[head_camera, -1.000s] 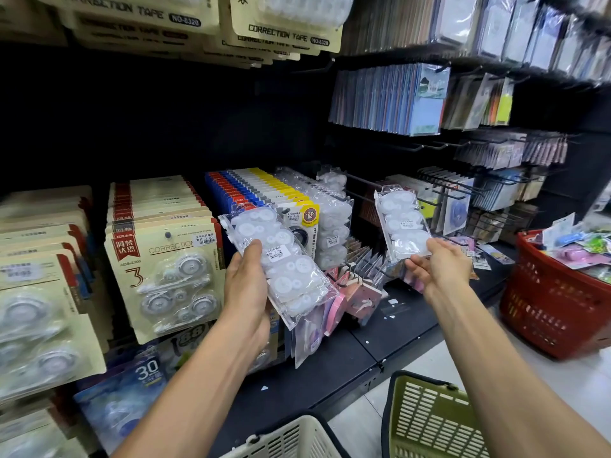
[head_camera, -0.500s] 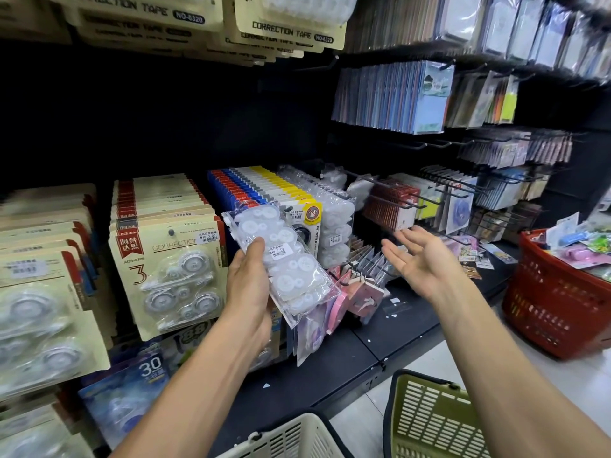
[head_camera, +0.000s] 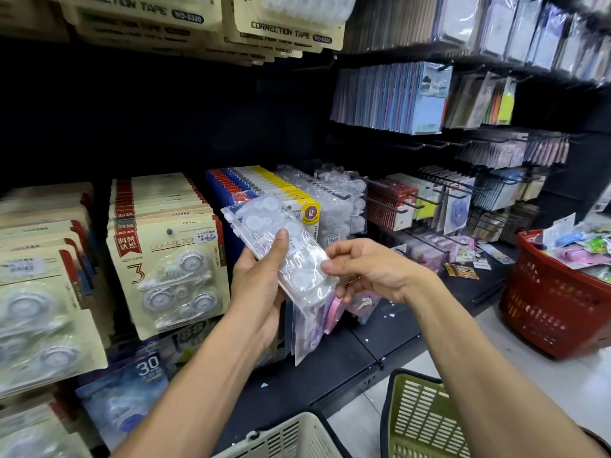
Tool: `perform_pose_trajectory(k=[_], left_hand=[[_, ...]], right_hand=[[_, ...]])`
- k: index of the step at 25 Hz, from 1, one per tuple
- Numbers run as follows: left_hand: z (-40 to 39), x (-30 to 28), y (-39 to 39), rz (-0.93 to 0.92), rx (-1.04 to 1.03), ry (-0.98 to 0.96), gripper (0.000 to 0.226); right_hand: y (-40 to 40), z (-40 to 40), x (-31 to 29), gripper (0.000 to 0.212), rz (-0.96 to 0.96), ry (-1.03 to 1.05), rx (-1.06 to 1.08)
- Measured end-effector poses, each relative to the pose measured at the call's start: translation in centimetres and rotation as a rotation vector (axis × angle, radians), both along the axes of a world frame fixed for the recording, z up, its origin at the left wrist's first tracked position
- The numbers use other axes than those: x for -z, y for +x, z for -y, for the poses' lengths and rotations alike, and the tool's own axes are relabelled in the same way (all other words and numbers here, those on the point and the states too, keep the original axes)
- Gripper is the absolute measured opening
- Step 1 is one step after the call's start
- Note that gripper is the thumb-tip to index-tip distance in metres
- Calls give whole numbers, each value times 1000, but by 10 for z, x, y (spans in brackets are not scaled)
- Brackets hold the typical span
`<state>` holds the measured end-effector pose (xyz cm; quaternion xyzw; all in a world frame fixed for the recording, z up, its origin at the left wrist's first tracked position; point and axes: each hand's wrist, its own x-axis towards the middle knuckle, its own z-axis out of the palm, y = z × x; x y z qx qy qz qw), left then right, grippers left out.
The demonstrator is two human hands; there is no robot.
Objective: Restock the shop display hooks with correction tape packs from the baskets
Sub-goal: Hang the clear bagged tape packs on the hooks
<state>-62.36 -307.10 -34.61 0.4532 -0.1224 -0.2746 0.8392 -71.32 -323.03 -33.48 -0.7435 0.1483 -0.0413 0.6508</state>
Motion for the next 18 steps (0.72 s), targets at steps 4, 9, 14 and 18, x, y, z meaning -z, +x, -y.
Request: perform_pose_trajectory(k=[4,9,14,18], left_hand=[[-6,-3,5,-72,58,-45,24],[-4,0,8,15,-116,8,18],[-6,-2,7,9,-145,53,14],[-6,-2,10,10,-142,34,16]], right_hand=[[3,2,1,20,70,36,112],[3,8,1,8,149,51,204],[-7,31,15,11,301,204,569],[-17,60,35,14,423,440,959]])
